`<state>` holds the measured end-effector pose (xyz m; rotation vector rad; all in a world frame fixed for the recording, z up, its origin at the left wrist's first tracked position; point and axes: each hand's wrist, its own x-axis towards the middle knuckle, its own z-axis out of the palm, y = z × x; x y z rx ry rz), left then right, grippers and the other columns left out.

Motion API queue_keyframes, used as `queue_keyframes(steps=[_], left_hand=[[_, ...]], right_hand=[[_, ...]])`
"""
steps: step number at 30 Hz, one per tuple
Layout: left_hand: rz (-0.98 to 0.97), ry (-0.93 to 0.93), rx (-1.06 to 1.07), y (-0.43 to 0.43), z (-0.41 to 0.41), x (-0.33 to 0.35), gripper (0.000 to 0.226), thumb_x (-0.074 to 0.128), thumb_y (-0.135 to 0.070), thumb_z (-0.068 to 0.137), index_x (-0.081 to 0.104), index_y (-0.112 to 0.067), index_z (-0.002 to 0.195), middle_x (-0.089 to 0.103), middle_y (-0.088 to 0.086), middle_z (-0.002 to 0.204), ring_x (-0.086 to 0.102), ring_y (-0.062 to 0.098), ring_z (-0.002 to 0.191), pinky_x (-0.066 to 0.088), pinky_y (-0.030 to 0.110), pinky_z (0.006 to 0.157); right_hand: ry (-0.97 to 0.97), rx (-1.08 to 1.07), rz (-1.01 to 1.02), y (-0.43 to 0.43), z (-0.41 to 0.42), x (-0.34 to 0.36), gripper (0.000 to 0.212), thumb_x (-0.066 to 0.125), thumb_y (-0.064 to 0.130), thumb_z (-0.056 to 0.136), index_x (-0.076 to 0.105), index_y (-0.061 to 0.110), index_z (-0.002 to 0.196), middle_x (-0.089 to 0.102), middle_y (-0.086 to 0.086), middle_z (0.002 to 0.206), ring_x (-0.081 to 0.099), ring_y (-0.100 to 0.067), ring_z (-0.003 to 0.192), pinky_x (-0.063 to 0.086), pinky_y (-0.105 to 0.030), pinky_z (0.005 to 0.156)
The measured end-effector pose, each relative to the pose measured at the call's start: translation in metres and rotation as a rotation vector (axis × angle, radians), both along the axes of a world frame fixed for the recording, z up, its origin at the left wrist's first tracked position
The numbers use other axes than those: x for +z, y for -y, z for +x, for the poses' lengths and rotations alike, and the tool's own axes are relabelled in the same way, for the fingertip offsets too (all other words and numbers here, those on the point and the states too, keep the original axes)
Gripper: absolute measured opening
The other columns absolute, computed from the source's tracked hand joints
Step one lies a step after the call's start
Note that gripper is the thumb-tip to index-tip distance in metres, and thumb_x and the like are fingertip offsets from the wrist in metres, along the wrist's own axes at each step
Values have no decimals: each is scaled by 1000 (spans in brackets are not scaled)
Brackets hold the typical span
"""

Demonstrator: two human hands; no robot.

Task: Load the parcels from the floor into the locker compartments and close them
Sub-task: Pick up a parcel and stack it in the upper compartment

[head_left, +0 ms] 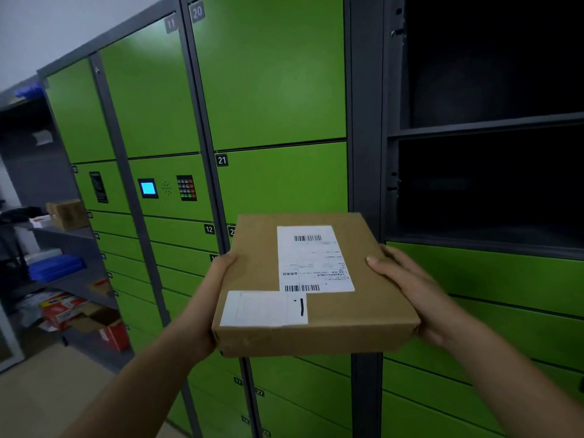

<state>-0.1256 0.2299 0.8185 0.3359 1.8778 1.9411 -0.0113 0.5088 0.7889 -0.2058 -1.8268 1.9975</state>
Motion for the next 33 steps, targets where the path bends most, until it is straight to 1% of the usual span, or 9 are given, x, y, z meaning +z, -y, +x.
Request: queue_keyframes(steps=[2, 4, 10, 14, 17, 20, 23, 28, 33], left_hand=[[8, -24, -14, -1, 5, 4, 100, 74, -79, 66, 59, -9, 136, 73, 22, 79, 74, 19, 53, 52, 31, 63], [40, -21, 45, -4, 6, -1, 65, 55, -69, 91, 61, -17, 131, 80, 16, 94, 79, 32, 78, 61, 42, 72], [91, -168, 49, -2, 6, -4, 89, 57, -85, 80, 47, -31, 150, 70, 3, 136, 71, 27, 118, 51, 54, 106], [10, -588, 264, -1, 0, 20, 91, 57, -72, 90, 14, -40, 164, 27, -8, 168, 37, 19, 149, 29, 38, 115], [-326, -916, 182, 3, -9, 49, 71, 51, -61, 99, 27, -39, 162, 31, -11, 165, 32, 11, 147, 32, 35, 114], [-421, -606, -196, 3, -4, 64, 64, 45, -66, 93, 53, -33, 148, 59, -8, 140, 60, 15, 118, 52, 22, 83], [-192, -293, -297, -1, 6, 57, 59, 50, -63, 84, 71, -17, 115, 80, 9, 99, 77, 22, 79, 64, 35, 71], [138, -292, -88, -5, 6, 27, 68, 54, -66, 87, 71, -13, 126, 77, 22, 113, 77, 36, 88, 65, 48, 75], [420, -211, 50, -20, 16, 0, 73, 42, -78, 90, 71, -25, 132, 74, 16, 126, 72, 43, 110, 55, 66, 93]], right_hand=[[-102, -47, 79, 3, 2, -7, 54, 73, 33, 91, 52, 41, 140, 71, 12, 126, 72, -12, 110, 58, -31, 84], [-194, -46, 205, 9, 7, -14, 69, 75, 37, 89, 40, 42, 148, 64, 21, 133, 65, -5, 120, 55, -29, 92], [-333, -83, 199, 2, 13, -14, 65, 69, 30, 82, 50, 39, 144, 68, 20, 127, 69, -12, 113, 59, -25, 78], [-315, 28, 311, -6, 25, 3, 66, 74, 26, 81, 54, 38, 144, 66, 14, 133, 71, -19, 112, 61, -32, 81], [-318, 75, 599, -11, 31, 28, 69, 78, 19, 81, 55, 24, 146, 51, 7, 150, 57, -11, 133, 49, -33, 109], [-293, 246, 646, -10, 34, 54, 67, 77, 11, 82, 56, 17, 145, 58, -4, 145, 59, -21, 133, 48, -38, 109], [-210, 296, 696, -12, 38, 76, 63, 80, 12, 85, 58, 22, 143, 66, -4, 138, 63, -23, 129, 50, -40, 106], [-247, -126, 785, -26, 49, 76, 42, 71, 38, 91, 67, 26, 131, 70, 11, 127, 65, -4, 119, 54, -26, 101], [-137, -389, 535, -22, 37, 21, 73, 57, 66, 91, 35, 36, 154, 41, 12, 157, 43, -11, 140, 38, -37, 111]])
